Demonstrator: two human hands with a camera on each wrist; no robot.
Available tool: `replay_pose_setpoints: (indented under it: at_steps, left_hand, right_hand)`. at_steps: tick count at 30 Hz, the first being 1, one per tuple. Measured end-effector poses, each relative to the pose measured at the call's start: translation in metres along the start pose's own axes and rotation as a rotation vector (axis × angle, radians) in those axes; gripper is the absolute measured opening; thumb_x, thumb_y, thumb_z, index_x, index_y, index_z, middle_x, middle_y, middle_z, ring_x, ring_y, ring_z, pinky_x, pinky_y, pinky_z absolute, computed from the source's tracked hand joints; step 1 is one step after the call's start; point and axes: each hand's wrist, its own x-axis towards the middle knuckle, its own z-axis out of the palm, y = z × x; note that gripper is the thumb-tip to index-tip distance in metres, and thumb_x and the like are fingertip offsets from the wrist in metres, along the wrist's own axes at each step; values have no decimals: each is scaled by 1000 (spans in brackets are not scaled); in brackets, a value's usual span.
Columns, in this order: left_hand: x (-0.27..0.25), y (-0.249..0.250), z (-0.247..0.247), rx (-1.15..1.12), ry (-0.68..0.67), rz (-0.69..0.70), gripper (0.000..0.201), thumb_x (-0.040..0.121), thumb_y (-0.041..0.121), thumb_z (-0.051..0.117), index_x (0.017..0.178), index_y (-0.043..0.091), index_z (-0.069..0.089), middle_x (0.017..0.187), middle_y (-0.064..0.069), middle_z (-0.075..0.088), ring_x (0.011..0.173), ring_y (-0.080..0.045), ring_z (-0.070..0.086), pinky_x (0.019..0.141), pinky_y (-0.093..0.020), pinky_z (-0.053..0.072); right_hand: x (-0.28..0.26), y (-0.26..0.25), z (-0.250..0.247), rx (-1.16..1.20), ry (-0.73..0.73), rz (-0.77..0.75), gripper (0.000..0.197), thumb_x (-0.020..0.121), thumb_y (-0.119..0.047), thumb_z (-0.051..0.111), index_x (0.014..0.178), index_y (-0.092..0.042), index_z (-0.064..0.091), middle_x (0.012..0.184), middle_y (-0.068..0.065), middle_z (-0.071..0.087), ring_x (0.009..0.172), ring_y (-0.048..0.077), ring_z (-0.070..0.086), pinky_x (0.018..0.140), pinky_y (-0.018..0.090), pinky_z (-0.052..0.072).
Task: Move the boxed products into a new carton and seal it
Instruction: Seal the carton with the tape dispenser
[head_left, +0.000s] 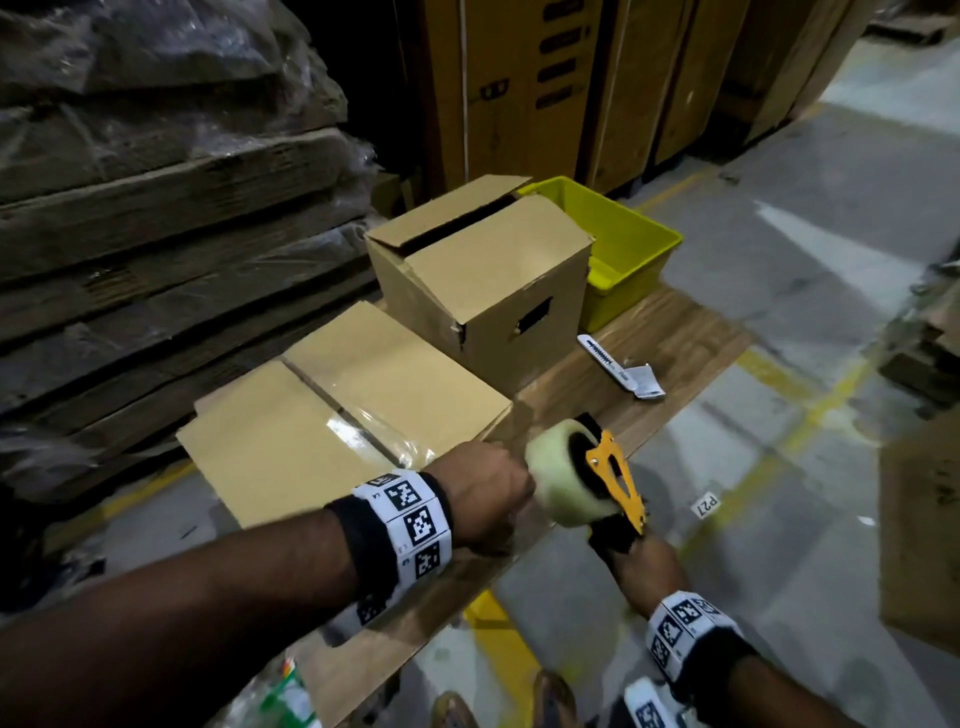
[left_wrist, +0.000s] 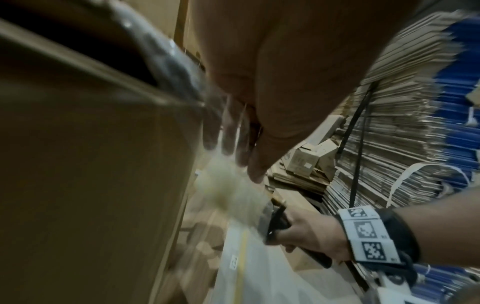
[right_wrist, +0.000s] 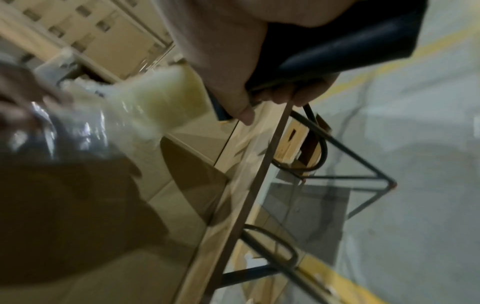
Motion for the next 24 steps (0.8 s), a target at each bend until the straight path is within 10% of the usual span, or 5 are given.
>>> replay_pose_setpoints:
  at_steps: [3,8,12,17,24]
  left_hand:
    - [2,2,-9,66,115,63,13,74,28,74,69,19,67,69,0,64,78,-28,60,60,-33,52]
    - [3,-4,-16,34,250,90,5,79,27,67,78,24,70,79,5,68,98,-26,55,86,-40,47]
    - [4,-4,-9,66,225,104,7,70,29,68,64,25,66,71,6,68,91,-24,64,104,-39,40]
    - [13,-8,14,73,197,42,10,74,21,71,64,22,68,73,1,68,89,-22,65,105,-42,26]
    - [11,-2,15,165,124,-12,20,89,29,56,76,25,71,81,7,68,108,-16,59,118,-39,9]
  right_hand:
    - [6,1,-7,-11,21,-4,13,79,-45,67,82,-36,58,89,0,71,86,28,66,71,36,54]
    - [37,-5,-5,-70,-3,16,22,76,-41,65,96,-32,64,97,-6,69,89,23,66,74,32,53]
    - [71,-17,-4,-70,8,55,26,79,-33,68,100,-19,61,98,7,67,92,32,64,70,32,50]
    - [171,4,26,-134,-51,14,69,60,-62,70,113,-19,58,109,9,65,97,32,63,76,34,53]
    - [164,-50,4,-178,-7,-26,62,72,-31,79,118,-3,48,118,16,59,112,35,57,88,36,48]
